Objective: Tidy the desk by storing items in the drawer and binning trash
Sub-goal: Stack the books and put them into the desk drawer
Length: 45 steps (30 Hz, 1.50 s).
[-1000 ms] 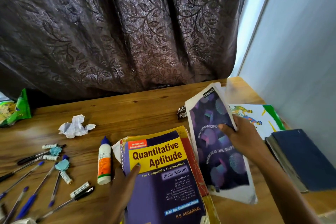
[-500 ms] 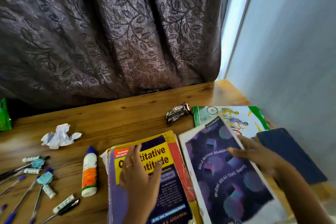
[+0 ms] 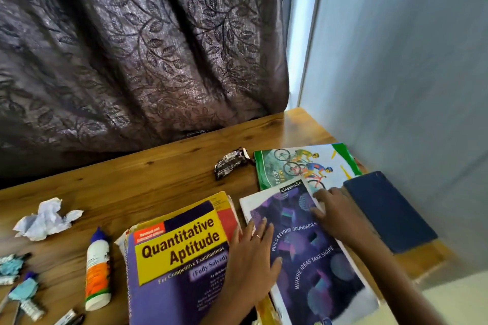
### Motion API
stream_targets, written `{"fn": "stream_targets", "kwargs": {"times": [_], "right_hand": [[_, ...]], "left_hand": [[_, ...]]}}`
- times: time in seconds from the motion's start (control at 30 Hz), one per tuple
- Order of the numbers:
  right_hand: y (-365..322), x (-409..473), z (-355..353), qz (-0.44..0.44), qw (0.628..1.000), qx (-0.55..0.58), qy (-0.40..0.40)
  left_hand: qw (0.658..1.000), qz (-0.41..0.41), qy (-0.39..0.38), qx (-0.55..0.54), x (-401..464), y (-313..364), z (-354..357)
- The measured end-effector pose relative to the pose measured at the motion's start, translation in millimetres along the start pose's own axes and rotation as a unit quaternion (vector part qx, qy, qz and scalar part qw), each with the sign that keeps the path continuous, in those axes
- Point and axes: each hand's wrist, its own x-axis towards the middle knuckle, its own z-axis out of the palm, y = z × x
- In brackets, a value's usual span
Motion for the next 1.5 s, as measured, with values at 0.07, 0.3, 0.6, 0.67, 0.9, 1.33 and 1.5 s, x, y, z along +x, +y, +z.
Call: {"fn": "stream_targets", "kwargs": {"times": [0.07, 0.3, 0.6, 0.67, 0.9, 1.33, 1.5], "right_hand": [[-11, 13, -2, -0.009, 0.999, 0.041, 0.021], [-72, 72, 21, -0.027, 0.994, -0.098, 0.040], [-108, 109, 45, 0.032, 0.989, -0.132, -0.058], [-110, 112, 45, 0.035, 0.986, -0.149, -0.066], [-128, 123, 45, -0.007, 0.980, -0.191, -0.059], [-111, 128, -28, -0.142, 0.972, -0.182, 0.051], [-102, 129, -108, -0.093, 0.986, -0.087, 0.108]], "left_hand": [[1.000, -0.002, -0.012, 0.019, 3, -2, 4], [0.999, 0.005, 0.005, 0.034, 4, -2, 9], [0.998, 0.003, 0.015, 0.065, 6, -5, 14], [0.998, 0.003, 0.015, 0.065, 6, -5, 13], [0.999, -0.002, 0.009, 0.049, 4, -4, 12], [0.999, 0.006, 0.006, 0.038, 3, -6, 11], [1.000, 0.001, 0.001, 0.025, 3, -5, 10]]}}
